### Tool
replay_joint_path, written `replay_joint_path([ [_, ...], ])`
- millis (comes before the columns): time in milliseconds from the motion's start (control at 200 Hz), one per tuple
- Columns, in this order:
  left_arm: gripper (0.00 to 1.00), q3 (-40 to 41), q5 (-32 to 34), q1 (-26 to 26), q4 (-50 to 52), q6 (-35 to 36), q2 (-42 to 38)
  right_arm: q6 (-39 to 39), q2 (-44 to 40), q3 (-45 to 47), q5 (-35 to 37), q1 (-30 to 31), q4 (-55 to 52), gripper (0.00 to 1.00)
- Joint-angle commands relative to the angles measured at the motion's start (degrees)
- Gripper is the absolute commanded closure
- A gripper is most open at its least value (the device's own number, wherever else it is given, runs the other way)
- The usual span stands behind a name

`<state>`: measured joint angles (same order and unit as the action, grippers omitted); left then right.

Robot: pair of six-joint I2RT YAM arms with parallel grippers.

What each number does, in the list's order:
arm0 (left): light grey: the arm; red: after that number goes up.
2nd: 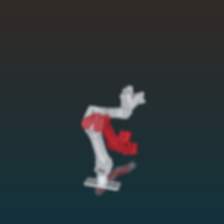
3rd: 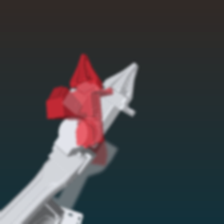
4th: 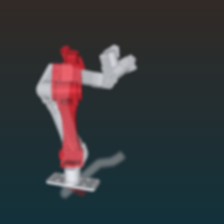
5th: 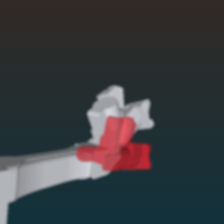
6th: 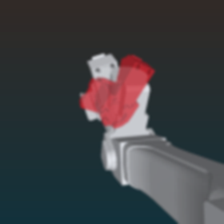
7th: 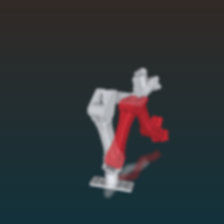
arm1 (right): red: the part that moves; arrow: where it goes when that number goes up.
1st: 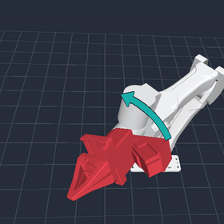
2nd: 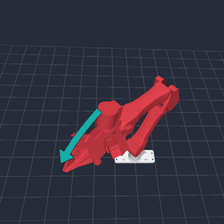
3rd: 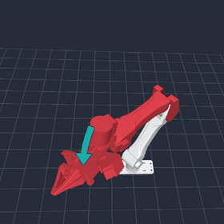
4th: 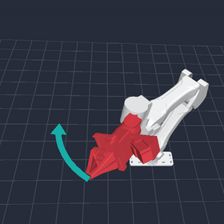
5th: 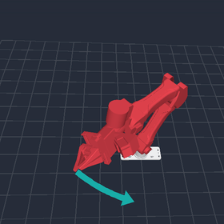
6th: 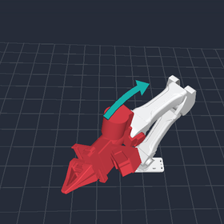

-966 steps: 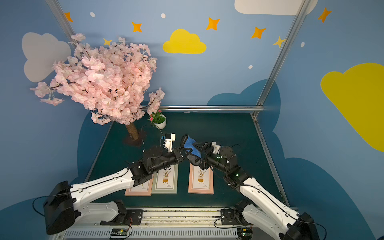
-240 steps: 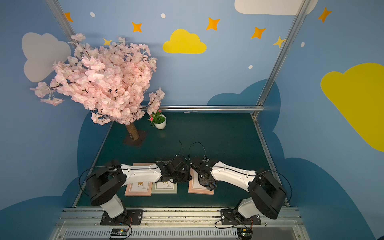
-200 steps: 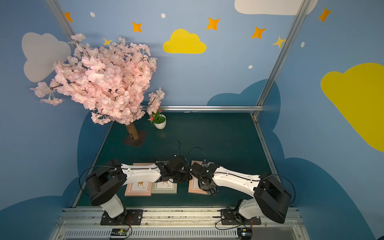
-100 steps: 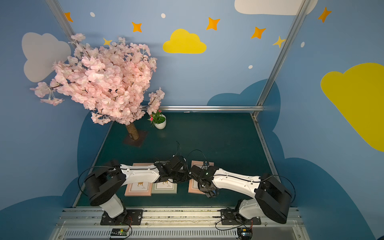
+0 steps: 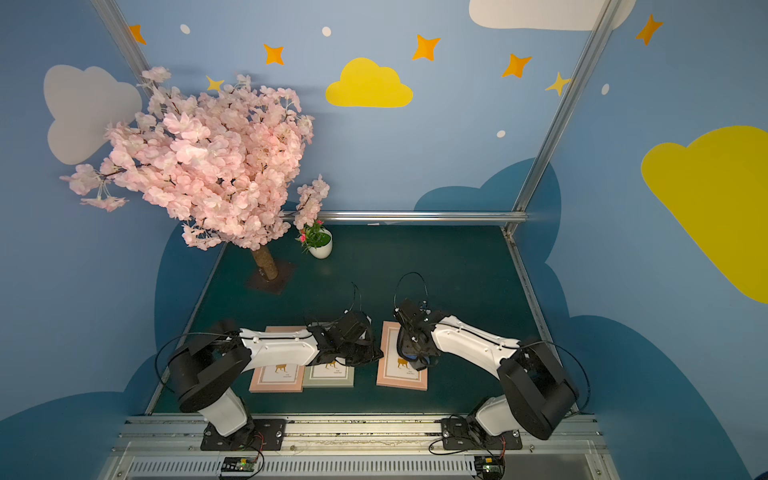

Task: Wipe the picture frame with a cloth
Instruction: Wipe the dirt from the picture frame.

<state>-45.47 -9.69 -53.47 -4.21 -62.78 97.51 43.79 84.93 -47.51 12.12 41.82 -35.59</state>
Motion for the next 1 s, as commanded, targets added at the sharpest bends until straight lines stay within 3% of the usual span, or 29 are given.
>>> replay_joint_path([
  [0, 0.85, 2.42, 0.64, -0.66, 4.56, -0.45, 2.93, -4.04, 4.78, -0.88, -2.27, -2.15, 1.07, 1.0],
  [290, 0.92, 3.17, 0.64, -0.63, 3.75, -1.11, 2.84, -3.85, 4.48, 1.02, -5.6, -1.48, -1.09, 1.0],
  [716, 0.96, 3.11, 0.77, -0.66, 4.02, -0.95, 2.81, 7.91, -6.82, 6.89, -4.83, 14.41, -12.74, 1.0],
  [996, 0.97, 3.2, 0.73, -0.67, 4.21, -0.8, 2.72, 13.19, -13.39, 8.52, -4.25, 18.89, -17.73, 1.0],
])
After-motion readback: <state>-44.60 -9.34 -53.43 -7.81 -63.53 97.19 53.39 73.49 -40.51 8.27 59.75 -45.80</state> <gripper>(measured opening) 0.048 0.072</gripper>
